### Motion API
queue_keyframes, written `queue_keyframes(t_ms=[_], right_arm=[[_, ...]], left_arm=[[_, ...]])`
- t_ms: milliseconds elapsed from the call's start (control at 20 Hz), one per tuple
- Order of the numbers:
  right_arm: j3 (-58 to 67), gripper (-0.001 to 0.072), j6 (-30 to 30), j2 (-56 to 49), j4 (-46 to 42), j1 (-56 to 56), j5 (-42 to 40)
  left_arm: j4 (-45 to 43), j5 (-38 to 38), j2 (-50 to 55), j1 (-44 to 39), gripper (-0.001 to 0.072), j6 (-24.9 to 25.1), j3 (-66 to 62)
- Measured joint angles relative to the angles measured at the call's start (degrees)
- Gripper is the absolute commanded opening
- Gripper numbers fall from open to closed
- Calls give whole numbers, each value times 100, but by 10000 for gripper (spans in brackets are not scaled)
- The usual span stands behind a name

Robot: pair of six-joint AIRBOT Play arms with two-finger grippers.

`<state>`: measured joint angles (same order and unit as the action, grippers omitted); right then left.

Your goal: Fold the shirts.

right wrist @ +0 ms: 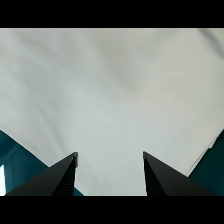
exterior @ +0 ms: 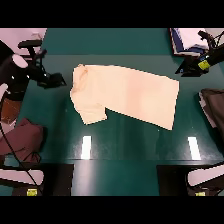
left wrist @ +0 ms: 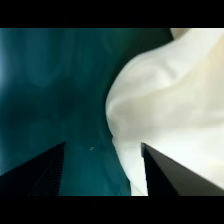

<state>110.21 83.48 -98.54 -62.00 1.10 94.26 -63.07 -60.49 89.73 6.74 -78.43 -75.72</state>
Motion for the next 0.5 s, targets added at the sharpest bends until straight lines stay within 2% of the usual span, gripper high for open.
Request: queue_keyframes(t_ms=[200,350,400,450,500], right_arm=[[0,488,0,0,70,0,22],[0,488,0,0,83,0,46],[0,489,0,0,87,0,66],[0,489,0,0,94,0,105],[0,489,0,0,96,0,120]], left_arm=[[765,431,0,-7,551,409,649],[992,699,0,-188,549,542,815],[1032,761,0,-254,516,560,846],[1073,800,0,-317,353,568,866],[1088,822,0,-365,227,566,883]])
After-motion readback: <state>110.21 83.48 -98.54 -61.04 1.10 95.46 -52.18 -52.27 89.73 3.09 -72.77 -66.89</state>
